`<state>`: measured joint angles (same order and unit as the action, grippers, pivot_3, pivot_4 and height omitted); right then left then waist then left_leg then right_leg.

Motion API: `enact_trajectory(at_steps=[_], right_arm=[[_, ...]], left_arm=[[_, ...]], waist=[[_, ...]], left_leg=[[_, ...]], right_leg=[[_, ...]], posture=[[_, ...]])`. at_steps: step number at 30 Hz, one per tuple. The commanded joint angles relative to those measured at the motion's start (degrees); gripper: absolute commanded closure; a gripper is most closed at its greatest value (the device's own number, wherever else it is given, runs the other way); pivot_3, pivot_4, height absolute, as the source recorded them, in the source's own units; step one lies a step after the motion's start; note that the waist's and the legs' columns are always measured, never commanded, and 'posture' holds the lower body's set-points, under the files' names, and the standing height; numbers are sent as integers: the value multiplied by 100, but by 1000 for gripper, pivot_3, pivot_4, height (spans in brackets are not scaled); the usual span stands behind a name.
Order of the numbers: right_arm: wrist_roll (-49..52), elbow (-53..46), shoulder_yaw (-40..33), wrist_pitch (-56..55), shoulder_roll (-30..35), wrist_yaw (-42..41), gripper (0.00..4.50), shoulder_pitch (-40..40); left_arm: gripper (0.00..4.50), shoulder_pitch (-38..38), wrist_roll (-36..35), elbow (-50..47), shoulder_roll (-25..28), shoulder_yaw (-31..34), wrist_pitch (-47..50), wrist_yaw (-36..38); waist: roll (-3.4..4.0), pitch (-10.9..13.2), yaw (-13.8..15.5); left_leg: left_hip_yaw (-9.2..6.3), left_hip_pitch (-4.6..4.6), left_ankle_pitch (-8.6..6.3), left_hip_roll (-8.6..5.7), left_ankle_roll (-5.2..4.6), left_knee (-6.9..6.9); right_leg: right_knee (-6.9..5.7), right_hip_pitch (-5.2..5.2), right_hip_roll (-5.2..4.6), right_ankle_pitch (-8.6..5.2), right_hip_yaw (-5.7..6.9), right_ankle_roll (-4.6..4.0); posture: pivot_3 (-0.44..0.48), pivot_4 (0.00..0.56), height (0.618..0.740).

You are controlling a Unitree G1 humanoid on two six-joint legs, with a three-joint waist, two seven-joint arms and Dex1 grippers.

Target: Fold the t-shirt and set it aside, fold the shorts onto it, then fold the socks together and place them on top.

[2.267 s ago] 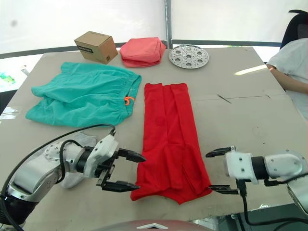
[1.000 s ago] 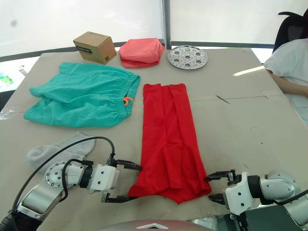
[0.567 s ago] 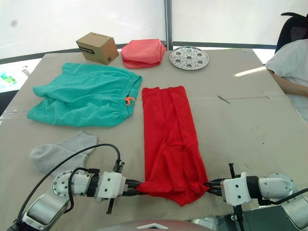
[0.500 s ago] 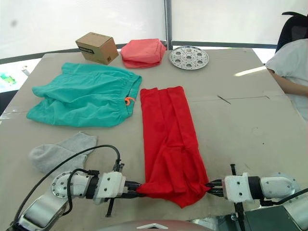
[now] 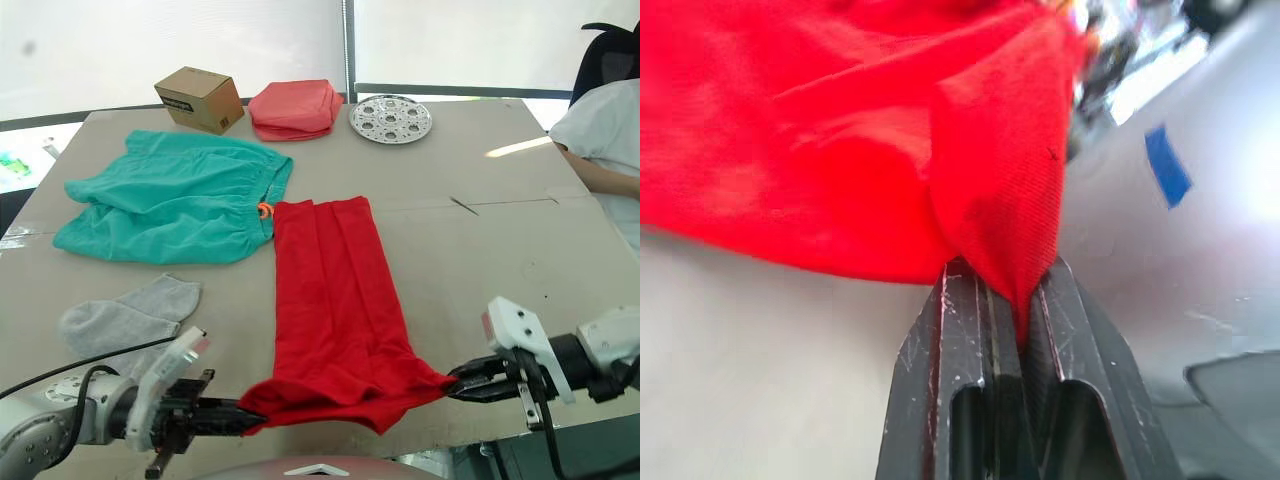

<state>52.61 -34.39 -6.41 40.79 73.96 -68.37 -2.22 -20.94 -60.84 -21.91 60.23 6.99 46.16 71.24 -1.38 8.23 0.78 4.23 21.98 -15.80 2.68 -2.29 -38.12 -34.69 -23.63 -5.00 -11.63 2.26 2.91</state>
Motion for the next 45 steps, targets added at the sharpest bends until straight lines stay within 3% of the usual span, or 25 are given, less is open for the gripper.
enact_trajectory(at_steps=[1, 3, 7, 11, 15, 20, 26, 31, 35, 37, 41, 45], right_arm=[[-232, 588, 936, 663, -328, -158, 4500, 1408], [-700, 1076, 1618, 818, -747, -283, 4500, 2406], [-1960, 2967, 2768, 579, -2124, -351, 4500, 4340], [-2676, 4492, 3061, 185, -2908, -511, 4500, 5328], [-3034, 5671, 2940, -75, -3431, -701, 4500, 5999], [-3287, 6618, 2732, -297, -3812, -916, 4500, 6523], [-3357, 7204, 2483, -328, -4025, -1297, 4500, 6871], [-3329, 7740, 2140, -352, -4255, -1490, 4500, 7089], [-3797, 9156, 1941, -948, -4811, -518, 4500, 7406], [-4013, 9636, 1866, -1270, -5048, 1, 4500, 7489], [-4232, 10313, 1502, -1756, -5409, 980, 4500, 7619], [-4373, 10297, 1381, -1847, -5455, 861, 3058, 7483]], left_arm=[[4447, 507, -59, 739, 177, 180, 413, 346], [4447, 1031, 177, 1178, 197, 53, 554, 314], [4447, 2890, 358, 2363, -287, -68, 948, -183], [4447, 4207, 382, 2856, -601, 2, 1509, -669], [4447, 4992, 664, 3158, -729, -15, 1700, -896], [4447, 5753, 954, 3625, -884, 26, 1671, -924], [4447, 6643, 834, 4491, -969, 77, 2052, -105], [4447, 7275, 1736, 5933, -1260, -304, 1367, 135], [4447, 8061, 2923, 7849, -1806, -520, 128, -739], [4447, 8263, 3248, 8351, -2008, -504, -269, -1184], [4447, 8500, 3560, 8715, -2242, -353, -407, -1229], [4500, 8413, 3783, 8809, -2241, -158, -681, -1603]], waist=[[-11, 3, 1], [-22, 7, 10], [-38, 2, 10], [-50, -2, 8], [-55, -4, -13], [-54, -4, -26], [-53, -2, -39], [-52, -3, -98], [-55, -4, -161], [-56, -5, -170], [-55, -5, -193], [-53, -3, -201]], left_leg=[[-1, 4, -3, 0, 6, 0], [-10, 12, -9, -1, 16, -4], [-20, 46, 5, -13, -7, -21], [-19, 71, 18, -53, 10, -26], [-17, 87, 22, -53, 17, -19], [-19, 82, 23, -51, 18, -20], [-20, 77, 25, -51, 21, -30], [-22, 75, 25, -51, 22, -30], [-21, 71, 26, -51, 22, -32], [-18, 69, 26, -52, 22, -33], [-17, 77, 29, -49, 27, -25], [-16, 86, 28, -51, 26, -18]], right_leg=[[1, -3, -1, 0, 1, 0], [3, -4, 0, 1, 11, -1], [0, -19, 4, 14, 16, -21], [-6, -17, 9, 21, 16, -32], [-5, -18, 15, 35, 24, -9], [-5, -15, 18, 34, 25, -7], [-21, -13, 17, 35, 24, -6], [-23, -10, 19, 35, 25, -6], [-23, -4, 21, 36, 26, -5], [-24, -4, 20, 37, 24, -4], [-37, -9, 20, 39, 24, -2], [-28, -14, 19, 41, 26, 1]], posture=[[0, 150, 740], [0, 150, 740], [0, 150, 740], [0, 150, 740], [0, 150, 740], [0, 150, 740], [0, 150, 740], [0, 150, 740], [0, 150, 740], [0, 150, 740], [0, 150, 740], [0, 150, 740]])
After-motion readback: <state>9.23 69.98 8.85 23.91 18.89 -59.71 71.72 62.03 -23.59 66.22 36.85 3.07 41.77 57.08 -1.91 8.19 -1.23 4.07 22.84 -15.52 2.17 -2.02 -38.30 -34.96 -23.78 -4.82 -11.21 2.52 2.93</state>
